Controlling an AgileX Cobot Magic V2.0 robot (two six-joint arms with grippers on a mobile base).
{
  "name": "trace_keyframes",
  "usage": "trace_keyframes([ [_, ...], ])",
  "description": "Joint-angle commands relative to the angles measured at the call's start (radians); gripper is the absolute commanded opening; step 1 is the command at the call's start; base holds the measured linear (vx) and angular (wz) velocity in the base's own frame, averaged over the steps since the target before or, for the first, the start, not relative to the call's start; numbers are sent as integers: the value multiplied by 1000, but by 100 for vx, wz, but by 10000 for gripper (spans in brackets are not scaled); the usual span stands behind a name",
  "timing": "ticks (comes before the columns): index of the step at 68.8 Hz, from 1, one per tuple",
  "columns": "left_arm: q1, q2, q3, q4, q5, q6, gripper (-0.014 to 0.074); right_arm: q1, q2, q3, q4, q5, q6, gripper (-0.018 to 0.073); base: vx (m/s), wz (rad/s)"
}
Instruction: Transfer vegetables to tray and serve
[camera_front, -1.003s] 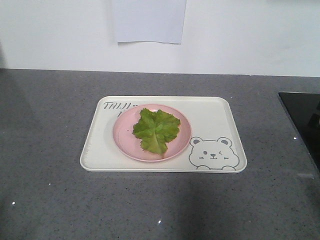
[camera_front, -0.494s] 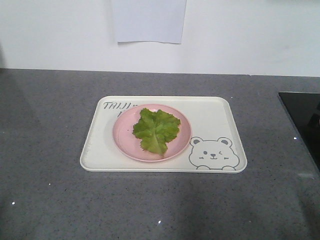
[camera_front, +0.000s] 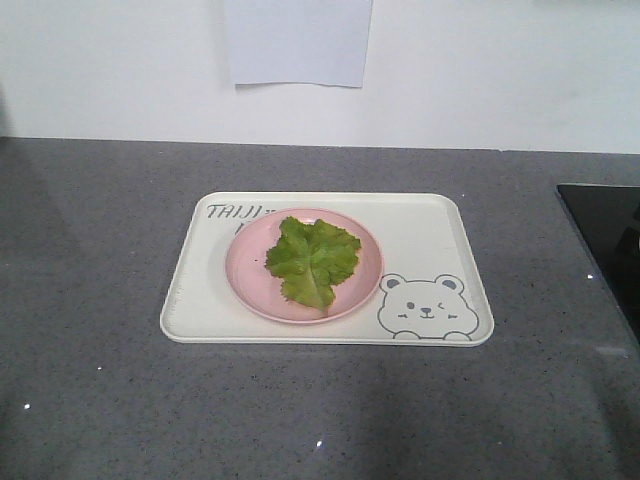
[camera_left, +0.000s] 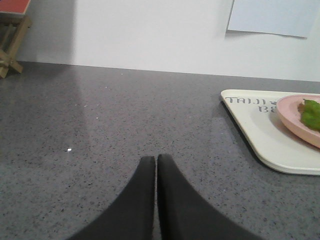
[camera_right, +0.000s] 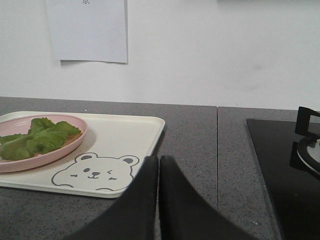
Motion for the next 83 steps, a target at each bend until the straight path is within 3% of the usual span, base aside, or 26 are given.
trace_keyframes([
  [1, 3, -16, 20, -3, -68, -9, -6, -16, -6, 14, -2, -76, -6, -6, 0, 0],
  [18, 3, -16, 20, -3, -68, -9, -6, -130, -6, 14, 84, -68, -6, -6, 0, 0],
  [83, 3, -16, 20, -3, -68, -9, -6, -131, -6, 14, 74, -63, -6, -6, 0, 0],
])
